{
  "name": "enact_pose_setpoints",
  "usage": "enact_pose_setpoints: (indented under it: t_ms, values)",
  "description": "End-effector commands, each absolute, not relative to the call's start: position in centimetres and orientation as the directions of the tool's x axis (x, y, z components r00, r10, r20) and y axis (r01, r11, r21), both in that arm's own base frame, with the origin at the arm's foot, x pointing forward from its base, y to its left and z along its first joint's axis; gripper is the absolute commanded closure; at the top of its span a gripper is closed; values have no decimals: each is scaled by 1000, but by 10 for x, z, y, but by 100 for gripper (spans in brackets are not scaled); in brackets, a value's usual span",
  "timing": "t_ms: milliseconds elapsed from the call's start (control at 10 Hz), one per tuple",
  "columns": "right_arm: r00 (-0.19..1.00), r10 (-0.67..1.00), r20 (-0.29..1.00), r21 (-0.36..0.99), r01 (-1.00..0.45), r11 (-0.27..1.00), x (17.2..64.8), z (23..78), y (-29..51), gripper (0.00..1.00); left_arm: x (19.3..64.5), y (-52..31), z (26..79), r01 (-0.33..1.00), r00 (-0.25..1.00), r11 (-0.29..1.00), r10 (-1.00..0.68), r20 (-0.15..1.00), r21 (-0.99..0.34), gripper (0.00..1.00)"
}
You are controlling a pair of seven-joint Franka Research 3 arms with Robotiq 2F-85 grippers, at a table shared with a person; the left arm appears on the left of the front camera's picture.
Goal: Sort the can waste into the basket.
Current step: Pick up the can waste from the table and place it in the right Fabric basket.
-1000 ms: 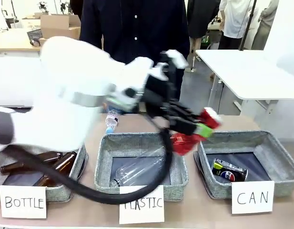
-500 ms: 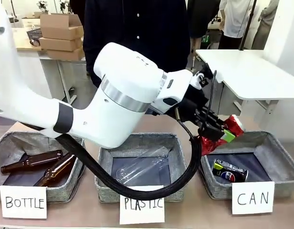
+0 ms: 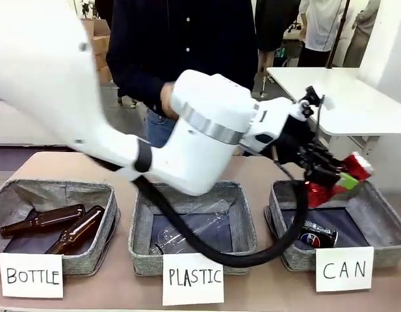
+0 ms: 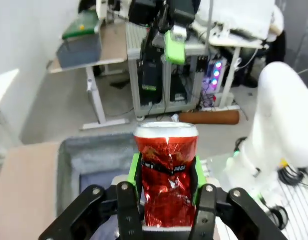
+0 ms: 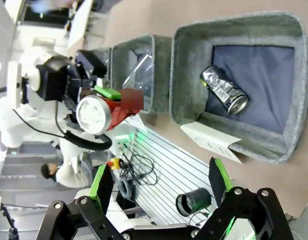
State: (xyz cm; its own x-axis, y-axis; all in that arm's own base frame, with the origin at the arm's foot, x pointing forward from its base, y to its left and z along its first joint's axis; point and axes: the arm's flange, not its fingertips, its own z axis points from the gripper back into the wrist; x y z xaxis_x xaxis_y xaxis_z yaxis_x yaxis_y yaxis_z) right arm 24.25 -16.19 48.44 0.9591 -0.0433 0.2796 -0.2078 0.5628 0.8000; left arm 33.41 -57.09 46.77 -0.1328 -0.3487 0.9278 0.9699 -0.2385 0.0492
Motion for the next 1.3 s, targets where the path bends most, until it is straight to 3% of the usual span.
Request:
enact_pose_setpoints:
  t_ms: [0, 300, 400, 1000, 1200]
  values:
    - [960, -60, 272, 801, -191, 568, 244, 486, -162, 0, 341, -592, 471, 960, -174, -266, -342, 923, 83, 55]
    - [960, -60, 272, 801, -191, 568, 244, 486, -162, 0, 349, -590, 454, 969, -141, -240, -358, 923, 55, 55]
    - [960, -60, 272, 801, -191, 568, 244, 486, -162, 0, 348, -592, 453, 968, -161, -239, -367, 916, 74, 0]
    - [960, -60, 272, 801, -191, 568, 244, 486, -162, 0, 351, -571, 459, 976, -135, -207, -373, 918, 60, 0]
    - [960, -60, 272, 801, -191, 568, 244, 486, -162, 0, 345, -522, 486, 993, -23, -117, -432, 902, -31, 0]
